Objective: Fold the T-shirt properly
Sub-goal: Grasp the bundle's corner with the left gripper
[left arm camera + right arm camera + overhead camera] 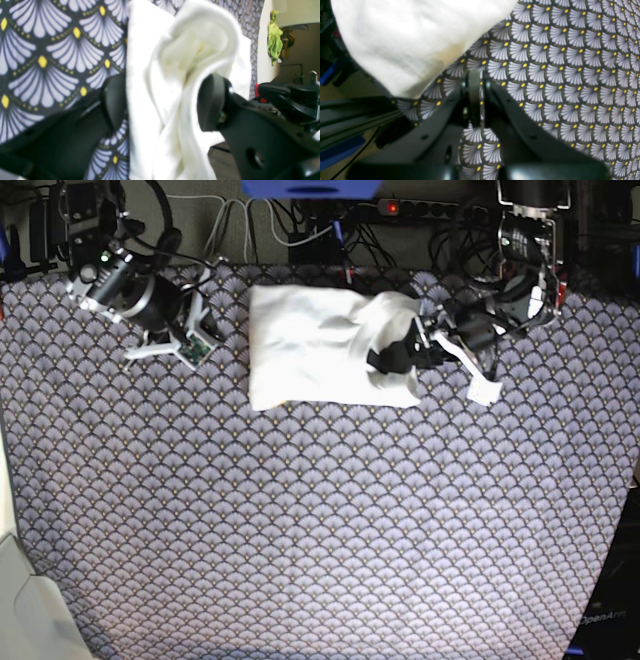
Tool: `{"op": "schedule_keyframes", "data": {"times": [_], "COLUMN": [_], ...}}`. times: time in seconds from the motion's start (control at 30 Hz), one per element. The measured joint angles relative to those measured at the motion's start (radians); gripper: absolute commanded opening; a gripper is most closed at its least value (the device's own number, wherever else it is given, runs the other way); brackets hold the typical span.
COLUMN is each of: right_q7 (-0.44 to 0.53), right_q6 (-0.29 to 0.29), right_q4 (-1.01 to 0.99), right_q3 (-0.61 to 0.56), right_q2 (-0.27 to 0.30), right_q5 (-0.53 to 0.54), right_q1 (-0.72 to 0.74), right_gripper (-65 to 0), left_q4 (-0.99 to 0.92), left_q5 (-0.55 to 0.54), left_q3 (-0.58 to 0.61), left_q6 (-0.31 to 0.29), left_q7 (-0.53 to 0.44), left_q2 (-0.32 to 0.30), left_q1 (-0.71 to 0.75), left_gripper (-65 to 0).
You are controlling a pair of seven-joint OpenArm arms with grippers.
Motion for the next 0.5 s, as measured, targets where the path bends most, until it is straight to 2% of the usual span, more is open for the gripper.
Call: {"op": "schedule_keyframes", "data": {"times": [0.07,0.27,0.4,0.5], "right_q7": [-0.001,0.000,0.000,0.000], "right_q6": [0.000,0.000,0.000,0.000], "right_q4": [0.000,0.000,0.000,0.000], "right_q3": [0.000,0.000,0.000,0.000], "right_q2": [0.000,0.000,0.000,0.000], "right_q5": [0.000,0.000,0.001,0.000], "right_q1": [0.000,0.000,-0.002,-0.006], "right_gripper": [-65.0,-65.0,-65.0,-65.0], "left_q4": [-0.004,-0.014,-0.014,-0.014], "left_q5": [0.001,0.027,0.034,0.033], "left_q3": [0.002,0.043,0.087,0.088], "left_q6": [0.000,0.013,0.025,0.024], "left_q7": [-0.002,-0.006,-0.005,-0.011], "left_q2": [0.000,-0.004,-0.009,-0.006], "left_q1": [-0.005,-0.015,-0.038,-0.034], "left_gripper": [-27.0,-65.0,-61.8,-63.9]}}
